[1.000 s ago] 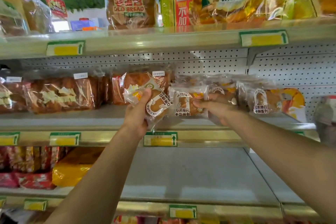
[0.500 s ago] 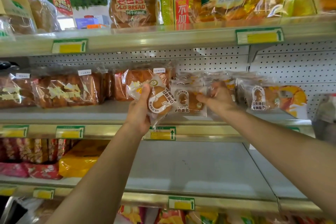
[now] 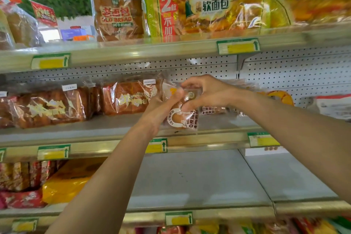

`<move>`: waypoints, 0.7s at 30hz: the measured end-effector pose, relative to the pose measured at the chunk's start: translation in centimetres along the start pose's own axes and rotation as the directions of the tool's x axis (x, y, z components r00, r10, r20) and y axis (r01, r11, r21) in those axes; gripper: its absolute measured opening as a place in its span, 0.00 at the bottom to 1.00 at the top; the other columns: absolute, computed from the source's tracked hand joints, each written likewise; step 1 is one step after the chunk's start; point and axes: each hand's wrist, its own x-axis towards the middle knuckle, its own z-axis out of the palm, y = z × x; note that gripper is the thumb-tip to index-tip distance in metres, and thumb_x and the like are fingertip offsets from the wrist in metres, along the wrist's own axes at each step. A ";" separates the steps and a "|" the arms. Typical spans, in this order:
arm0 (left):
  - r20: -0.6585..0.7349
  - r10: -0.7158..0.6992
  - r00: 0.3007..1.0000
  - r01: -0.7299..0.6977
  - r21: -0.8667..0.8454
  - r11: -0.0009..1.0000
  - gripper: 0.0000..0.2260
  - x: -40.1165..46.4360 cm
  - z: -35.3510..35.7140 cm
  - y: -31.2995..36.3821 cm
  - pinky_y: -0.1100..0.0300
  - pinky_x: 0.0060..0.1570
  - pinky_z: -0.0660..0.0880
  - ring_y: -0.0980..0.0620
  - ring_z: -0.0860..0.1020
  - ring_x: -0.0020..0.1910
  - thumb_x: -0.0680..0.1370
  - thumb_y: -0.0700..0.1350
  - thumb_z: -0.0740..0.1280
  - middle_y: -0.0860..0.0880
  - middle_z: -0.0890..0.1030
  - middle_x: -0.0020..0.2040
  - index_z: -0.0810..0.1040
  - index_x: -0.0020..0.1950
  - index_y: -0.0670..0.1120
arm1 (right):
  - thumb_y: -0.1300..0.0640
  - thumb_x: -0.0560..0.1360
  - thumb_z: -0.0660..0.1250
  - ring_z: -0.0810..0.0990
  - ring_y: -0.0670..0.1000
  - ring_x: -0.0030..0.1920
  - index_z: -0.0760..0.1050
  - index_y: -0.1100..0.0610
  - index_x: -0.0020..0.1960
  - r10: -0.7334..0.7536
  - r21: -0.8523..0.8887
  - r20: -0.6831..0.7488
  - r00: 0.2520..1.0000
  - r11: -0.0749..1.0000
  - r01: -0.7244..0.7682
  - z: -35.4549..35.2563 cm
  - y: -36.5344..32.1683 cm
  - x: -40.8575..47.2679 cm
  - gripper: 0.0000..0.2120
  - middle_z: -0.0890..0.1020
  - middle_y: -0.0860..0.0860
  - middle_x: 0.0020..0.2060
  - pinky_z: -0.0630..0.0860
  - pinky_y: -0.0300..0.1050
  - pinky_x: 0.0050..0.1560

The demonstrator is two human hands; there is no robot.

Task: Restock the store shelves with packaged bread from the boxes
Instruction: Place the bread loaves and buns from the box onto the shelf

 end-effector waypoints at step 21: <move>0.020 0.181 0.983 -0.182 0.074 0.981 0.22 2.6 0.7 0.2 0.55 0.64 0.73 0.54 0.78 0.59 0.73 0.39 0.75 0.53 0.80 0.60 0.74 0.65 0.48 | 0.55 0.57 0.81 0.84 0.47 0.48 0.80 0.57 0.53 0.375 0.496 -0.346 0.860 0.851 -0.172 -1.7 5.9 -3.1 0.26 0.85 0.49 0.45 0.78 0.36 0.46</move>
